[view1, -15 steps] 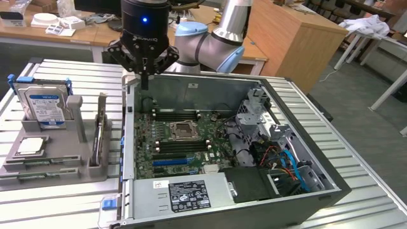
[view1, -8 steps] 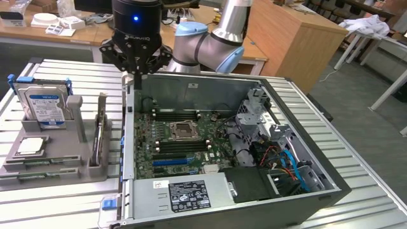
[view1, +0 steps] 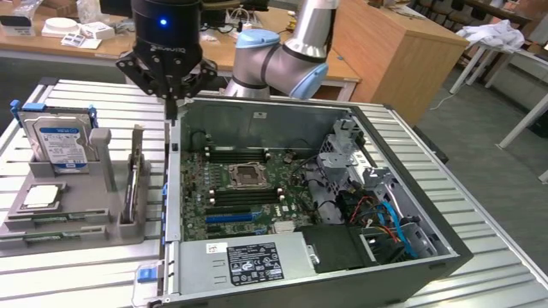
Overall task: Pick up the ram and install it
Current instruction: 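Reach for the ram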
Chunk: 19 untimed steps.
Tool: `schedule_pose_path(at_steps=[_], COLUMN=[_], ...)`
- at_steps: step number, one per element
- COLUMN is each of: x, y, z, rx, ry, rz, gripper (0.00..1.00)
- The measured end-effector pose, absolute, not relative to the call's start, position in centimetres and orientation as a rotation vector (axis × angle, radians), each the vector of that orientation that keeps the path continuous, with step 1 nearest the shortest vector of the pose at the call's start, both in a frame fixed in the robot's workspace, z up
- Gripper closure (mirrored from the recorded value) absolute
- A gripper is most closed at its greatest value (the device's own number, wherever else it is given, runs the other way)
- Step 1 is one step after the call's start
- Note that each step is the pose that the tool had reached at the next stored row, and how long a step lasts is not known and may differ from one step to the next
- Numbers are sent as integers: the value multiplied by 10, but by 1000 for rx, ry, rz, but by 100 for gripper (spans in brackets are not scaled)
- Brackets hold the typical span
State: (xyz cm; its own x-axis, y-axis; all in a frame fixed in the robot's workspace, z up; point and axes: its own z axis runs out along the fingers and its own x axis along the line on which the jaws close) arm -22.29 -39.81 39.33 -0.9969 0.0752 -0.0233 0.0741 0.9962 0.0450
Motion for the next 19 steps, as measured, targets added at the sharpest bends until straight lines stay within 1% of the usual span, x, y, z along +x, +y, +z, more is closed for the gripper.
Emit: schedule_pose_path(at_steps=[19], x=[-268], y=[-398], z=[393], rx=[116], ry=[3114], rz=[69], gripper=[89])
